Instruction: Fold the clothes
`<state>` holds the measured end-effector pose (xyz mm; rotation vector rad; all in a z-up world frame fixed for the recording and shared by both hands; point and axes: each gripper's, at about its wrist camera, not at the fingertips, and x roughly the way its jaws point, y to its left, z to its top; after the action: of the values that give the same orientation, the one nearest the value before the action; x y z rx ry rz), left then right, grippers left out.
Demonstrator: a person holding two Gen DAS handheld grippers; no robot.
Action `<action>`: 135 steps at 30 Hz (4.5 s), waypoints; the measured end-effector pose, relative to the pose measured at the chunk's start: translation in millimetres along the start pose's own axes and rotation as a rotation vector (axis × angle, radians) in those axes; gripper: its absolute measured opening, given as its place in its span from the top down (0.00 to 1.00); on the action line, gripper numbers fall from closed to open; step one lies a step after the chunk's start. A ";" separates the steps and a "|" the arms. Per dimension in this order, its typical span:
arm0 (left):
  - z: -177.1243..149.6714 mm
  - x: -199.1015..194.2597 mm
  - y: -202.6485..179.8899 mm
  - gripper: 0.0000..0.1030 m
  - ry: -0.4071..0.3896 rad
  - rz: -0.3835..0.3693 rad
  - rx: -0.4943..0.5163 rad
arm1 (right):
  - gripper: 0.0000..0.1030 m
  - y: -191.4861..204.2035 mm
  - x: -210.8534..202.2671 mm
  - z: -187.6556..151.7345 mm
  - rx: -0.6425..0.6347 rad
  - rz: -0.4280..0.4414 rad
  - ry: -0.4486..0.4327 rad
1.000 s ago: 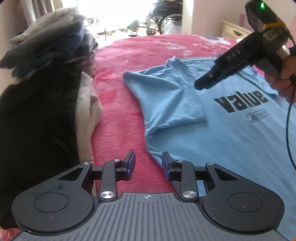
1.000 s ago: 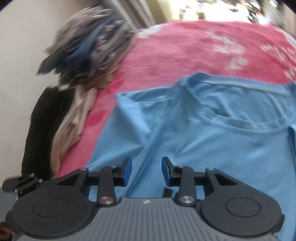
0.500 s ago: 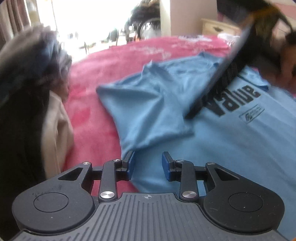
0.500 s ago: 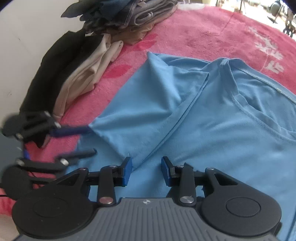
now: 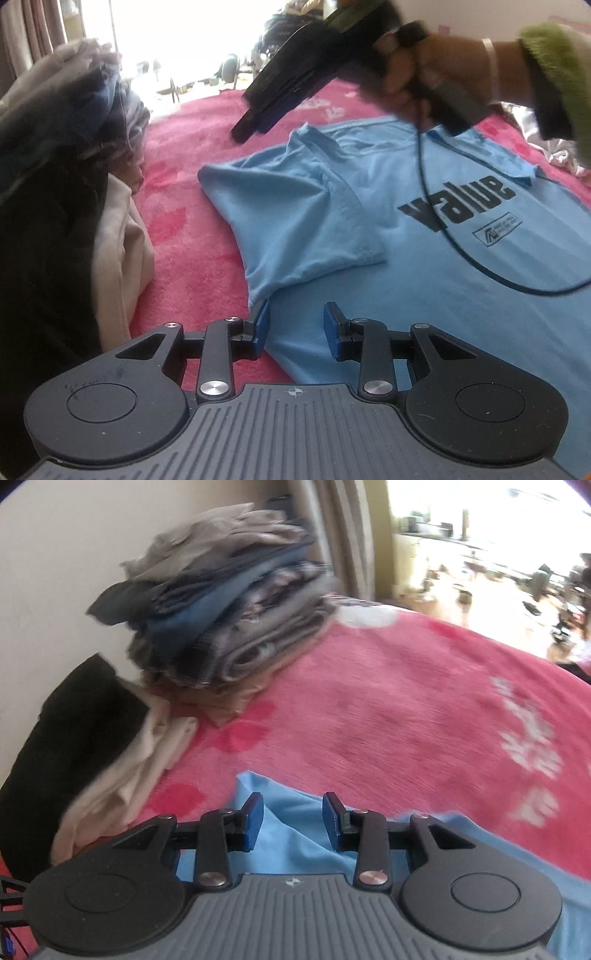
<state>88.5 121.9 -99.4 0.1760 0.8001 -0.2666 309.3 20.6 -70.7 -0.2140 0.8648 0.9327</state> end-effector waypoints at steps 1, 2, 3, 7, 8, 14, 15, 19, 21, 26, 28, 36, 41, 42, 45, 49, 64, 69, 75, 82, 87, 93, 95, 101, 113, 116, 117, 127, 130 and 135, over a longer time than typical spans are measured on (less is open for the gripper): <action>0.1 1.6 -0.6 0.69 0.000 0.000 0.006 | 0.63 2.5 4.0 2.1 -0.011 0.014 0.002; 0.1 3.3 -1.3 0.69 0.000 0.001 0.011 | 0.63 4.8 8.4 4.2 -0.019 0.028 0.004; 0.2 4.9 -2.0 0.69 0.000 0.001 0.017 | 0.63 7.0 12.8 6.4 -0.027 0.041 0.006; 0.4 11.5 -4.6 0.69 0.000 0.003 0.039 | 0.63 23.7 31.6 11.8 -0.076 0.070 0.034; 0.5 13.2 -5.2 0.69 0.000 0.003 0.044 | 0.63 24.7 37.2 12.1 -0.084 0.053 0.040; -2.1 17.7 -5.2 0.69 0.003 0.001 0.050 | 0.67 16.6 70.3 13.7 -0.075 -0.078 0.060; -2.9 16.9 -4.4 0.69 0.004 0.000 0.048 | 0.67 4.1 72.5 15.5 -0.003 -0.068 0.048; -4.3 15.5 -3.3 0.69 0.003 -0.001 0.053 | 0.68 -33.6 59.9 18.2 0.191 -0.106 -0.019; -3.9 15.3 -2.5 0.69 0.003 -0.002 0.048 | 0.66 -45.3 44.0 17.8 0.247 -0.100 -0.051; -4.4 15.4 -0.8 0.68 0.002 -0.007 0.046 | 0.66 -50.4 1.3 5.7 0.264 -0.014 -0.024; -4.3 15.6 -1.2 0.68 0.003 -0.005 0.044 | 0.66 -48.3 -5.9 -2.3 0.253 -0.031 0.015; -5.2 16.2 -4.2 0.68 0.004 0.010 0.048 | 0.67 -56.3 -0.6 -29.4 0.349 -0.053 0.104; -5.9 16.0 -4.7 0.68 0.004 0.015 0.046 | 0.97 -54.2 -2.2 -35.8 0.360 -0.052 0.095; -5.9 16.0 -4.4 0.68 0.004 0.014 0.043 | 0.98 -53.4 -5.9 -36.2 0.359 -0.052 0.084; -6.1 16.4 -2.9 0.68 0.005 0.011 0.038 | 0.98 -51.2 -19.1 -37.4 0.363 -0.073 0.053; -6.6 16.5 -2.8 0.68 0.004 0.009 0.038 | 0.98 -53.0 -25.2 -42.0 0.385 -0.115 0.032; 0.7 -19.2 9.7 0.68 -0.082 -0.036 0.018 | 0.71 -40.7 -58.9 -51.5 0.294 -0.091 -0.036; 14.7 -1.6 6.0 0.67 -0.079 -0.077 0.067 | 0.73 11.8 -57.6 -65.2 0.098 0.072 0.077; 7.7 24.3 14.4 0.67 0.016 -0.119 0.056 | 0.73 53.3 -37.3 -107.5 -0.067 0.062 0.163; 18.9 7.2 17.5 0.62 0.007 -0.114 0.002 | 0.73 69.1 -85.0 -112.1 -0.116 0.044 0.066; 15.8 -22.7 14.7 0.49 0.028 -0.082 -0.068 | 0.73 64.6 -85.4 -137.0 -0.060 0.038 0.149; -8.4 -60.9 5.9 0.45 0.180 -0.241 -0.159 | 0.73 34.3 -170.8 -166.1 0.111 -0.016 0.158; -20.9 -64.6 1.7 0.45 0.273 -0.329 -0.211 | 0.70 23.8 -200.4 -175.7 0.169 -0.034 0.159; -56.1 -67.5 -8.8 0.45 0.491 -0.494 -0.288 | 0.64 -10.9 -291.0 -241.7 0.384 -0.179 0.178; -81.3 -55.7 -32.9 0.45 0.793 -0.746 -0.172 | 0.63 -65.8 -349.9 -410.3 0.929 -0.329 0.163; -92.6 -65.7 -36.2 0.45 0.824 -0.756 -0.127 | 0.63 -64.5 -352.1 -413.4 0.934 -0.307 0.164; -94.4 -68.3 -37.1 0.45 0.821 -0.749 -0.113 | 0.63 -63.5 -352.2 -413.1 0.926 -0.302 0.171; -80.2 -71.5 -29.2 0.47 0.692 -0.594 -0.047 | 0.63 -63.8 -360.3 -407.4 0.895 -0.336 0.142; -85.2 -67.3 -32.7 0.47 0.706 -0.595 -0.061 | 0.63 -64.5 -359.8 -408.1 0.912 -0.339 0.120; -94.7 -69.0 -41.1 0.47 0.729 -0.634 -0.048 | 0.63 -68.6 -359.8 -410.9 0.951 -0.337 0.075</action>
<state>-34.4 118.6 -116.3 -0.0424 1.5809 -0.8072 26.4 -451.3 -90.0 0.4202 1.2080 0.1379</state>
